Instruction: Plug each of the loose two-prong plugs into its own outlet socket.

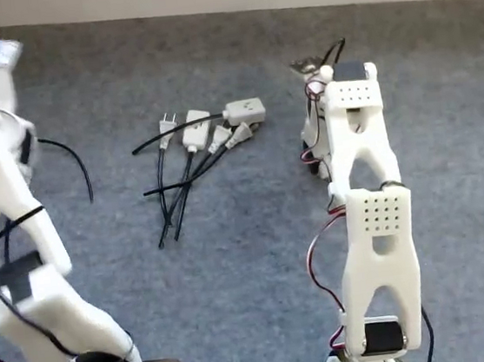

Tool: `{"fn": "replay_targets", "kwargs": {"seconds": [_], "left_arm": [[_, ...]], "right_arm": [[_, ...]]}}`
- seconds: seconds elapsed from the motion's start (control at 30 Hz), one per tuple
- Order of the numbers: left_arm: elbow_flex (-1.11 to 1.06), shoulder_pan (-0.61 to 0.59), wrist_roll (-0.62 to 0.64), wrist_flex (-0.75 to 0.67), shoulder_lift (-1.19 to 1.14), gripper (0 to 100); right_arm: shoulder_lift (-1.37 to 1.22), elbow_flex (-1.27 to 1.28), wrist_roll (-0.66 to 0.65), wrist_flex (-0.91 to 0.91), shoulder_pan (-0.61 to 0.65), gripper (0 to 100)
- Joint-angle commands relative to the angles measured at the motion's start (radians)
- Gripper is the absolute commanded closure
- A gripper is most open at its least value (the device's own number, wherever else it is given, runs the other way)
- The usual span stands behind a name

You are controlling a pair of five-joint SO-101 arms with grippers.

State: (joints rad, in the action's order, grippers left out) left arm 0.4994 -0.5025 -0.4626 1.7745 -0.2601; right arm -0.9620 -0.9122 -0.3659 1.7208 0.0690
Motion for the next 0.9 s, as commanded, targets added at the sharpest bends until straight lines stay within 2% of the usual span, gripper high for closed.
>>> {"fn": "replay_targets", "kwargs": {"seconds": [0.0,0.17,0.27,0.33,0.43,0.5,0.6,0.67,0.73,0.87], "left_arm": [[-0.418,0.097,-0.058,-0.002,0.297,85],[-0.796,0.174,-0.058,-0.201,0.509,83],[-1.035,0.205,-0.057,-0.351,0.621,83],[-1.202,0.214,-0.058,-0.471,0.691,83],[-1.432,0.214,-0.058,-0.651,0.811,83],[-1.569,0.217,-0.057,-0.750,0.897,83],[-1.728,0.243,-0.032,-0.835,1.035,83],[-1.807,0.274,0.037,-0.850,1.121,83],[-1.856,0.292,0.049,-0.848,1.207,83],[-1.959,0.295,0.043,-0.855,1.346,83]], "right_arm": [[0.180,0.136,-0.026,0.045,-0.008,99.2],[0.460,0.352,-0.037,0.042,-0.007,99.2],[0.618,0.553,-0.094,0.038,-0.001,99.2],[0.713,0.723,-0.137,-0.024,0.001,99.2],[0.845,1.050,-0.199,-0.229,0.028,99.2],[0.937,1.283,-0.221,-0.395,0.108,99.2],[1.067,1.573,-0.221,-0.598,0.302,99.2],[1.125,1.647,-0.222,-0.656,0.430,99.2],[1.153,1.667,-0.242,-0.676,0.527,99.2],[1.158,1.667,-0.405,-0.687,0.648,99.2]]}}
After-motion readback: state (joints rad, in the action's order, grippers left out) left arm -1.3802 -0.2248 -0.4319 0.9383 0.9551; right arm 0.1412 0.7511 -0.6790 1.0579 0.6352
